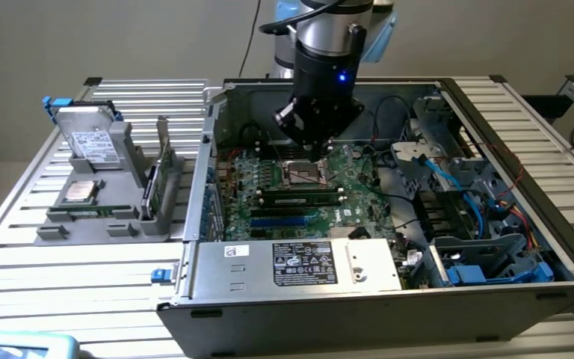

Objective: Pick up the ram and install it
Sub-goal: 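Press down the ram until it locks into place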

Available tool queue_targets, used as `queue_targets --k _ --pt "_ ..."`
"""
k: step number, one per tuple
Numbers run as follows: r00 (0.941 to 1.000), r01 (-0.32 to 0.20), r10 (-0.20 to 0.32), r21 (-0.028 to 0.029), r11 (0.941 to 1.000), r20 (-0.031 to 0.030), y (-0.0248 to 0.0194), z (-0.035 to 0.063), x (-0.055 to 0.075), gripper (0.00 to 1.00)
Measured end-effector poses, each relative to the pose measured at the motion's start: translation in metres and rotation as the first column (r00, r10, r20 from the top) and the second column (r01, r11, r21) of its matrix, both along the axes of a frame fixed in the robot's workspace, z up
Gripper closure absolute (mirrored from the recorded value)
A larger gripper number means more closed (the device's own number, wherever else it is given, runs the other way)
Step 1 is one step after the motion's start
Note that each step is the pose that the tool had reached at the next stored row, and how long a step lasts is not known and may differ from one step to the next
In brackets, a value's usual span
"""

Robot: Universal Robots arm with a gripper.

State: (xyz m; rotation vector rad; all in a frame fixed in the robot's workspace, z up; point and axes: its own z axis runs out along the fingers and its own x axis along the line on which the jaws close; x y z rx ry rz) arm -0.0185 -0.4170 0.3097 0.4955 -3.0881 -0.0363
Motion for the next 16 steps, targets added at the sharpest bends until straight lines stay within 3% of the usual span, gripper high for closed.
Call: queue_targets --k 4,8,13,16 --pt "0.9977 0.067 -0.067 0.0 0.9977 0.0 0.0 0.0 0.0 0.89" --pt "0.991 0.134 -0.134 0.0 0.991 0.0 0.0 0.0 0.0 0.89" --pt "0.9764 0.216 -0.216 0.0 0.9764 0.0 0.0 0.0 0.0 0.89" --pt "0.9639 0.266 -0.266 0.0 0.9639 0.0 0.0 0.0 0.0 0.89"
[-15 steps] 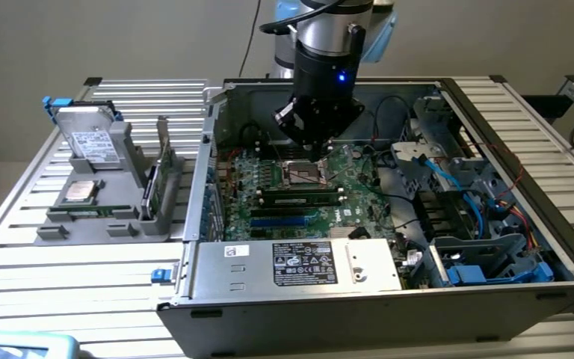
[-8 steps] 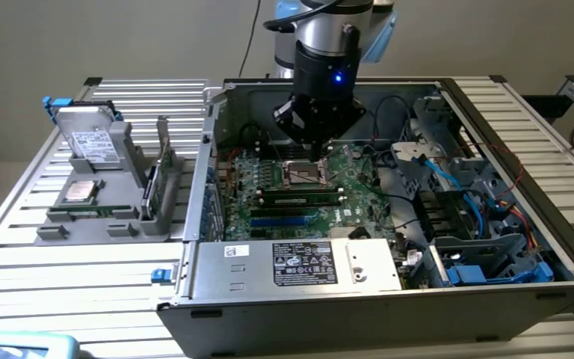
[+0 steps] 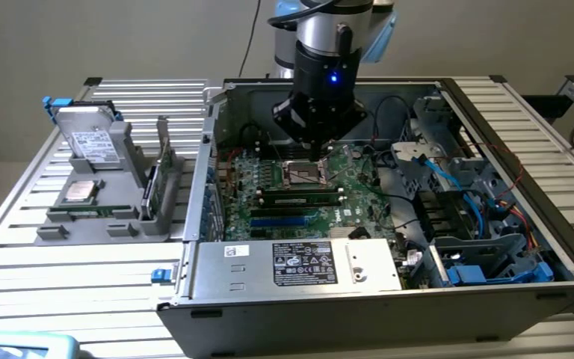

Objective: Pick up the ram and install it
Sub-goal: 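Press down the ram until it locks into place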

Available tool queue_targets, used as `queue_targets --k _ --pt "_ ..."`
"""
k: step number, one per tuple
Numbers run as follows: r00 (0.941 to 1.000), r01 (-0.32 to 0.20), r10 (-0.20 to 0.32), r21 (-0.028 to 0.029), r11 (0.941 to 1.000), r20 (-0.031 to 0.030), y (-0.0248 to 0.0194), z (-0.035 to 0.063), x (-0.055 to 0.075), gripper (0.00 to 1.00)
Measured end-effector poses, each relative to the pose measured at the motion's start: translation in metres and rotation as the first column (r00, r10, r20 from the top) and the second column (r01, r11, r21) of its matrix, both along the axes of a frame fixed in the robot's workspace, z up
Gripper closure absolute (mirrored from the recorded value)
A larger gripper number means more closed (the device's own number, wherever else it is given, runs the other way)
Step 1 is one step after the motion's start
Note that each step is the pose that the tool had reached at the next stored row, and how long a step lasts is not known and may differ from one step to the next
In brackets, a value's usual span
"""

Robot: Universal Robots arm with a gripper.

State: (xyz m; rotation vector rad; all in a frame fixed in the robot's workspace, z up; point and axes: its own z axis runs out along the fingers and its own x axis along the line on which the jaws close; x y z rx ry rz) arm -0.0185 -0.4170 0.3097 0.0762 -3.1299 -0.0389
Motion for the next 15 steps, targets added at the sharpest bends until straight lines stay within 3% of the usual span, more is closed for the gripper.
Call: queue_targets --k 4,9,15 --pt "0.9978 0.066 -0.066 0.0 0.9978 0.0 0.0 0.0 0.0 0.89" --pt "0.9892 0.146 -0.146 -0.0001 0.9892 0.0 0.0 0.0 0.0 0.89" --pt "0.9882 0.153 -0.153 0.0 0.9882 0.0 0.0 0.0 0.0 0.89"
